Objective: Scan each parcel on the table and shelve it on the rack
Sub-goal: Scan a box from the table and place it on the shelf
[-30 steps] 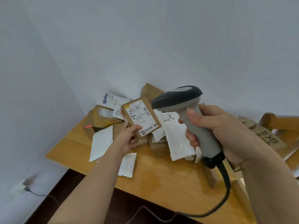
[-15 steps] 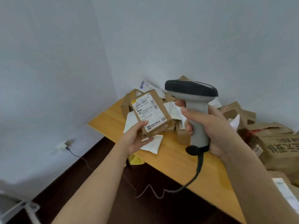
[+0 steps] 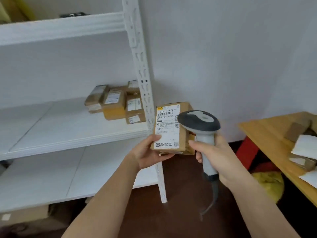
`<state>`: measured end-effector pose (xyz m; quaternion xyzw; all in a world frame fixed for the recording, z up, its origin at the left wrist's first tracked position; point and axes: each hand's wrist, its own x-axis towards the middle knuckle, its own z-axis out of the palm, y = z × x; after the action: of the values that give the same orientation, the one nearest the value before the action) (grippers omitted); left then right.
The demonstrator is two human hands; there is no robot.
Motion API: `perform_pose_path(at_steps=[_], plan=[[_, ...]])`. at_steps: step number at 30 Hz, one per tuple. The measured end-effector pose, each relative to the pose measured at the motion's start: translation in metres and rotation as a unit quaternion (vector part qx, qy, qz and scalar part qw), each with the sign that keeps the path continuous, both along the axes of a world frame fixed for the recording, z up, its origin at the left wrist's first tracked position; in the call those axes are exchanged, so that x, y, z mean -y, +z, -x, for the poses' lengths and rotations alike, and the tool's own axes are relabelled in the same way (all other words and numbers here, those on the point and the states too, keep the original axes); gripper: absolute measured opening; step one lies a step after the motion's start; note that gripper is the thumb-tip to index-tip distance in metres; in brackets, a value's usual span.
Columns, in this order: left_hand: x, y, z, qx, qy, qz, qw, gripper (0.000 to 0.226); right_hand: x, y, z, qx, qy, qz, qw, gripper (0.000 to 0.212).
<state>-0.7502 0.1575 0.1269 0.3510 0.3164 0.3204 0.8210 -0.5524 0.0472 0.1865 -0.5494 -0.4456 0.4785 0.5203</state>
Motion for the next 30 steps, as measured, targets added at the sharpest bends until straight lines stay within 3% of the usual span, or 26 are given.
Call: perform_pose_path(at_steps=[5, 9, 14, 18, 23, 26, 30], plan=[[-0.007, -0.013, 0.137, -0.017, 0.158, 0.023, 0.987, 0.072, -0.051, 0.0, 0.13, 0.031, 0.146, 0.026, 0.988, 0.023], [-0.029, -0.031, 0.203, -0.07, 0.216, 0.047, 0.973, 0.065, -0.098, -0.014, 0.193, 0.044, 0.179, 0.055, 0.981, 0.024], [-0.097, -0.039, 0.259, -0.205, 0.223, 0.031, 0.952, 0.047, -0.182, -0.036, 0.24, 0.019, 0.139, 0.08, 0.987, 0.021], [-0.159, -0.037, 0.287, -0.256, 0.193, 0.049, 0.946, 0.038, -0.249, -0.043, 0.263, -0.002, 0.084, 0.099, 0.992, 0.022], [-0.227, -0.03, 0.304, -0.302, 0.106, 0.033, 0.947, 0.041, -0.298, -0.052, 0.274, 0.003, 0.059, 0.126, 0.99, 0.031], [-0.262, -0.033, 0.309, -0.305, 0.134, 0.008, 0.943, 0.044, -0.311, -0.059, 0.276, 0.004, 0.042, 0.133, 0.99, 0.032], [-0.289, -0.035, 0.302, -0.395, 0.158, 0.011, 0.905, 0.061, -0.318, -0.067, 0.282, 0.003, -0.008, 0.136, 0.991, 0.033]])
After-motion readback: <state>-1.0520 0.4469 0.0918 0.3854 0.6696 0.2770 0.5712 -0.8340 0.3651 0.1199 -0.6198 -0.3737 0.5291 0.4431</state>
